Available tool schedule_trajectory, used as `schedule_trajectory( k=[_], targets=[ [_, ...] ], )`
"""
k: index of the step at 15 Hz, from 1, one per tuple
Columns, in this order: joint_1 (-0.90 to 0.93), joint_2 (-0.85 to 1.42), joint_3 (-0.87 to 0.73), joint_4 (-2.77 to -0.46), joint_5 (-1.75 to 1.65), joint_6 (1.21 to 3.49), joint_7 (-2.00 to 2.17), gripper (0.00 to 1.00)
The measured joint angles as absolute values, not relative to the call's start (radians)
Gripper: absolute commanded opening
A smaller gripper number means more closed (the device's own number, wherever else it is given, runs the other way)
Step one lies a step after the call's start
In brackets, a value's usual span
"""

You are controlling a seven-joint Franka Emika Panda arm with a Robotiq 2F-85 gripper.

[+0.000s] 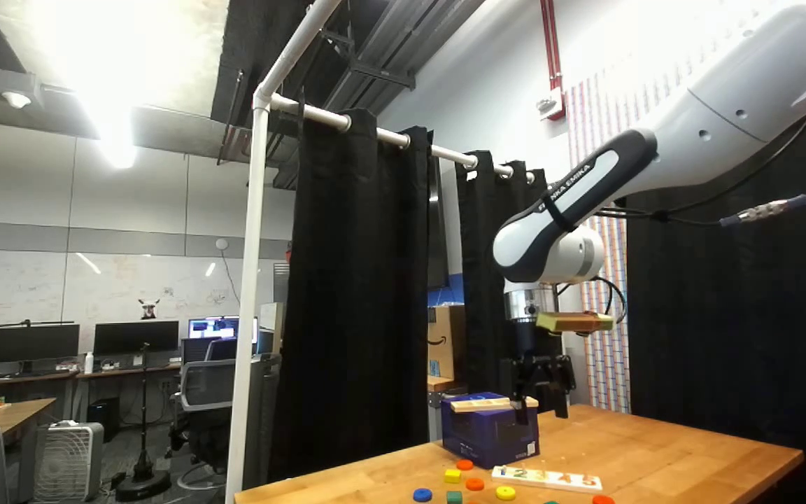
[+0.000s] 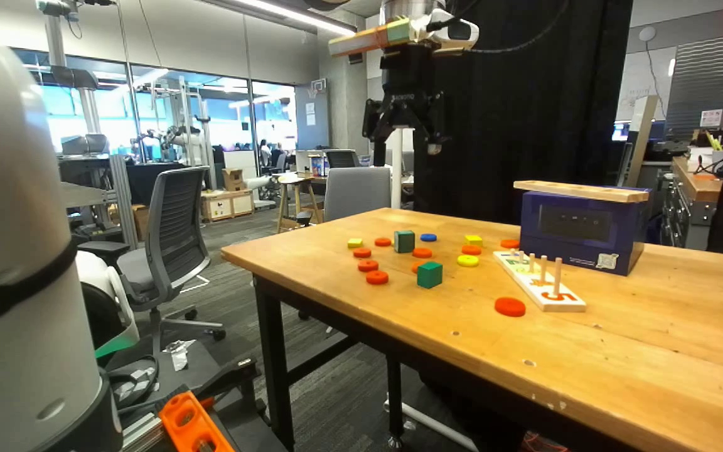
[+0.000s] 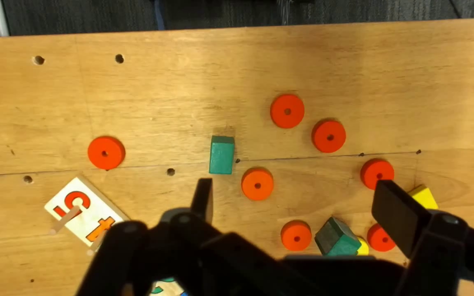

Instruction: Put the green toy on top of the wooden object.

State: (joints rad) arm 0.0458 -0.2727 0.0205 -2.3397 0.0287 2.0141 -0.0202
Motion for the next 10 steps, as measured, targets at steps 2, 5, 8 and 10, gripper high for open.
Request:
schedule_trajectory(
  k=[2, 5, 8, 10],
  targets=[
    [0.038, -0.229, 0.016, -2.339, 0.029, 2.048, -0.020, 1.00],
    [0.024, -0.177, 0.006, -2.341, 0.029, 2.080, -0.021, 1.00],
    [0.014, -0.138, -0.004, -2.355, 0.029, 2.118, -0.022, 1.00],
    [0.011, -0.116, -0.008, -2.373, 0.029, 2.152, -0.022, 1.00]
  ],
)
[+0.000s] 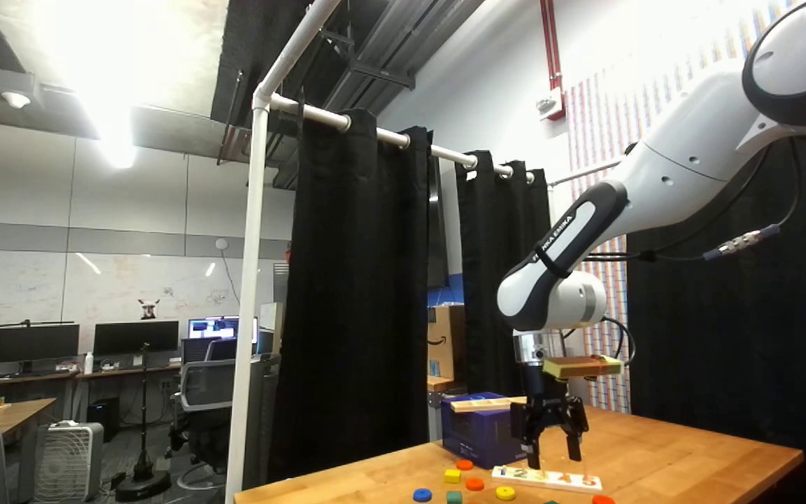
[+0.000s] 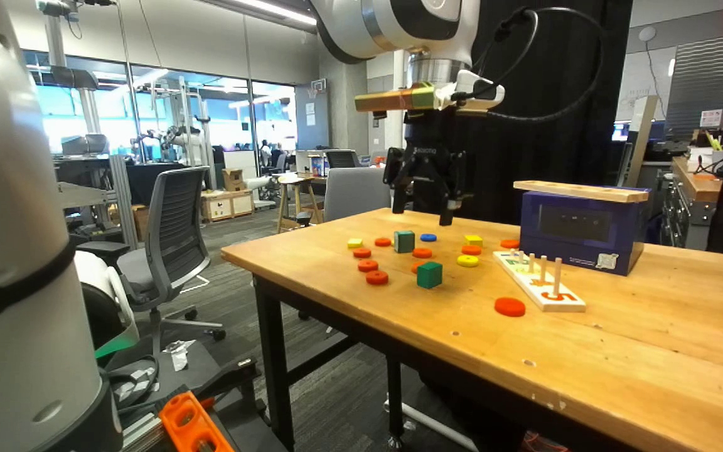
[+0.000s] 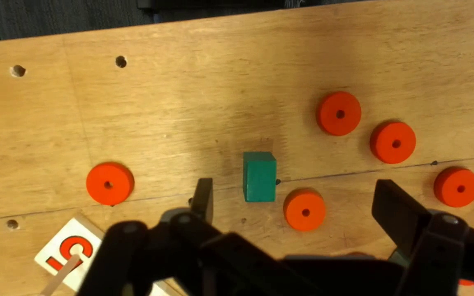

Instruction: Put the green toy on top of the wooden object.

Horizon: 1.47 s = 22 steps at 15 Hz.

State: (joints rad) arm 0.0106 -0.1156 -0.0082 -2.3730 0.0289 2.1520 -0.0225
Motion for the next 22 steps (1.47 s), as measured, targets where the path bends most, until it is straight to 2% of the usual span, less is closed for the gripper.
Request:
schedule_trajectory(
  k=[13, 14, 15, 16, 22],
  targets=[
    [-0.006, 0.045, -0.016, -2.423, 0.072, 2.379, -0.043, 1.00],
    [-0.009, 0.057, -0.016, -2.424, 0.075, 2.388, -0.047, 0.75],
    [-0.012, 0.067, -0.016, -2.424, 0.079, 2.396, -0.051, 0.74],
    [-0.016, 0.078, -0.016, -2.424, 0.084, 2.406, -0.058, 0.68],
    [-0.036, 0.093, -0.019, -2.420, 0.095, 2.429, -0.080, 0.21]
  ],
)
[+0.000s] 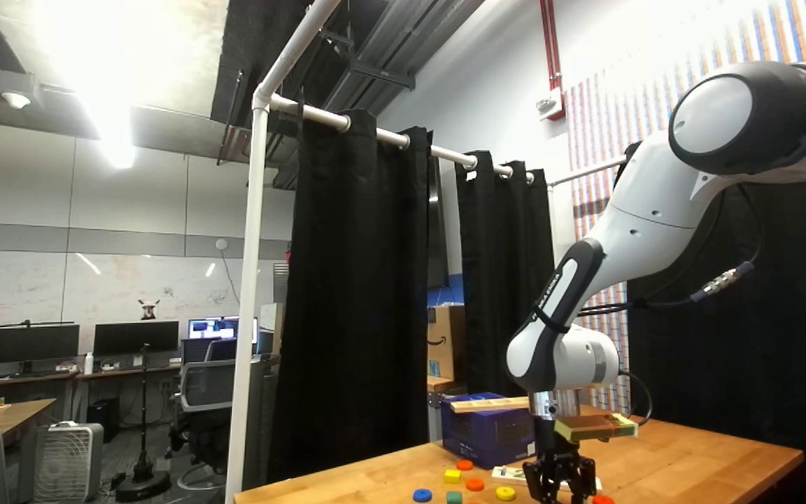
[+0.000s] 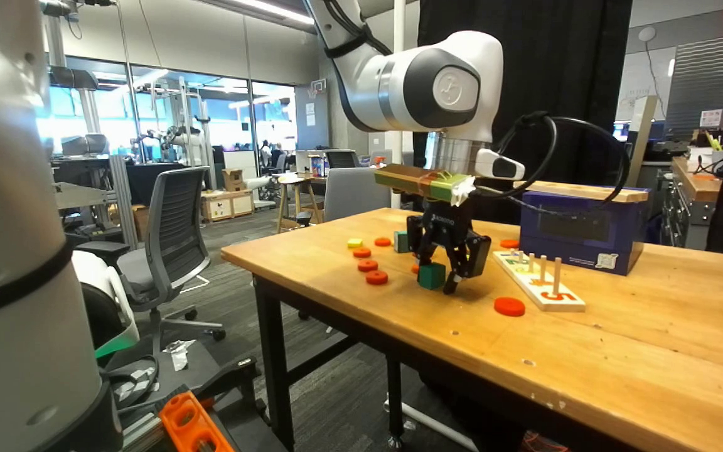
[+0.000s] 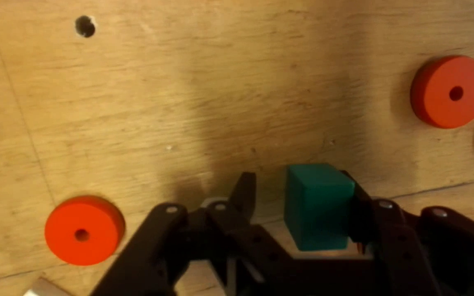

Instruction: Put the green toy on top of the wooden object.

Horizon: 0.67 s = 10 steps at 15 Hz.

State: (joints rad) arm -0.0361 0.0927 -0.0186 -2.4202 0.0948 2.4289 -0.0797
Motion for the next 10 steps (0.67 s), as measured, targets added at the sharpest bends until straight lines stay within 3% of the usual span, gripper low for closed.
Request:
schedule_trajectory(
  k=[2, 3, 10],
  targets=[
    [-0.036, 0.089, -0.016, -2.418, 0.097, 2.429, -0.082, 0.08],
    [-0.035, 0.088, -0.015, -2.416, 0.097, 2.429, -0.082, 0.11],
    [-0.035, 0.071, -0.016, -2.415, 0.087, 2.424, -0.082, 0.10]
  ],
)
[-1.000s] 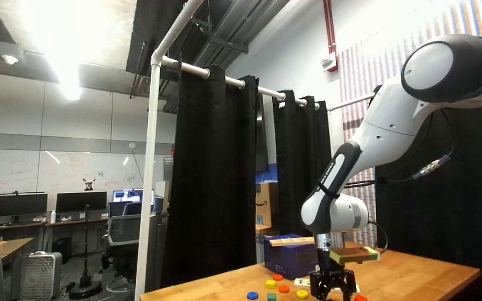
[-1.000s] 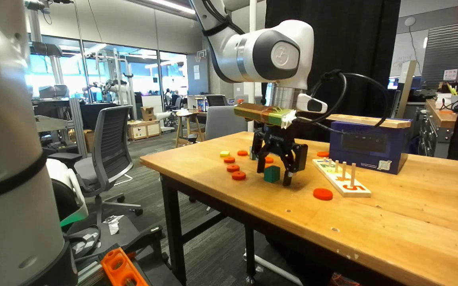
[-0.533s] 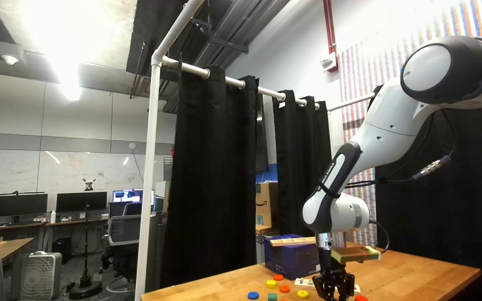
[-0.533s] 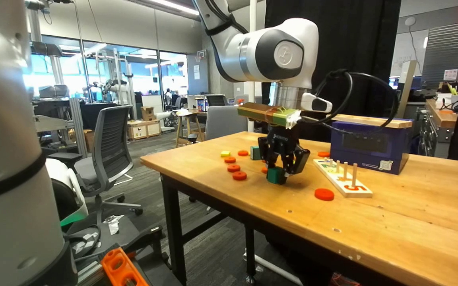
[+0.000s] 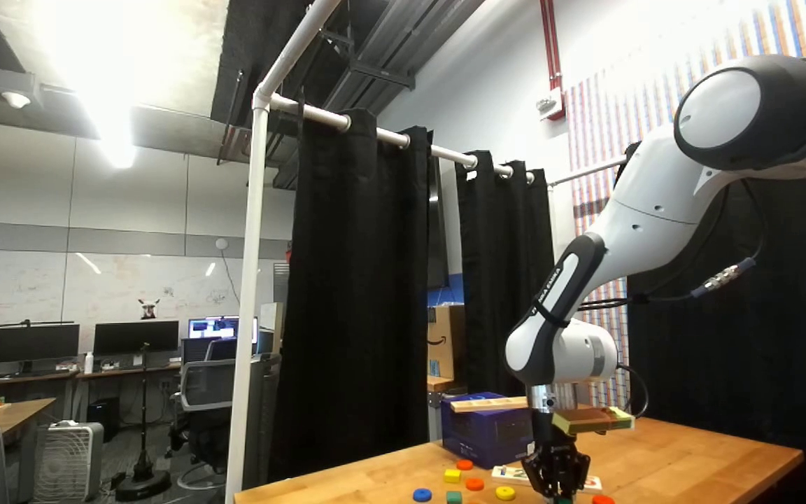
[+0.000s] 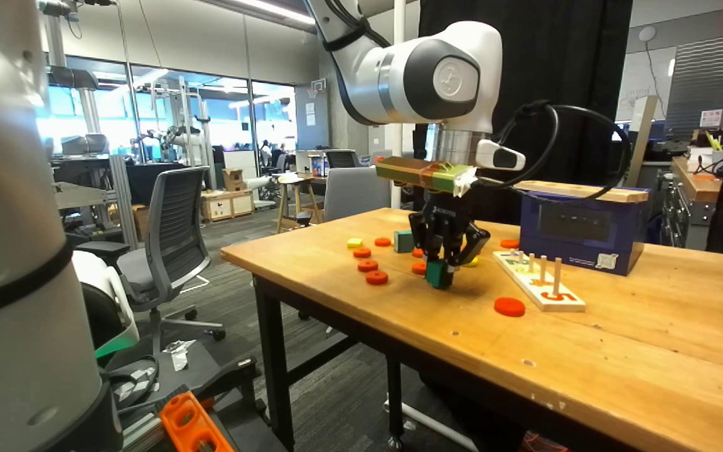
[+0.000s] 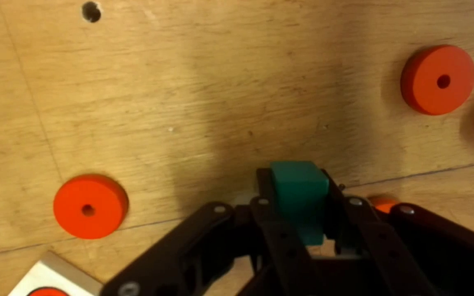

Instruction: Put the green toy on top of the wooden object.

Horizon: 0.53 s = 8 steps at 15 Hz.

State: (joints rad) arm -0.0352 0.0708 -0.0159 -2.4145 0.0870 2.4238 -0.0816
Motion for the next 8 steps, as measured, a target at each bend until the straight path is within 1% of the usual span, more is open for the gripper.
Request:
schedule_trajectory(
  k=[8],
  targets=[
    [-0.023, -0.125, -0.002, -2.362, -0.014, 2.296, -0.027, 0.12]
  ],
)
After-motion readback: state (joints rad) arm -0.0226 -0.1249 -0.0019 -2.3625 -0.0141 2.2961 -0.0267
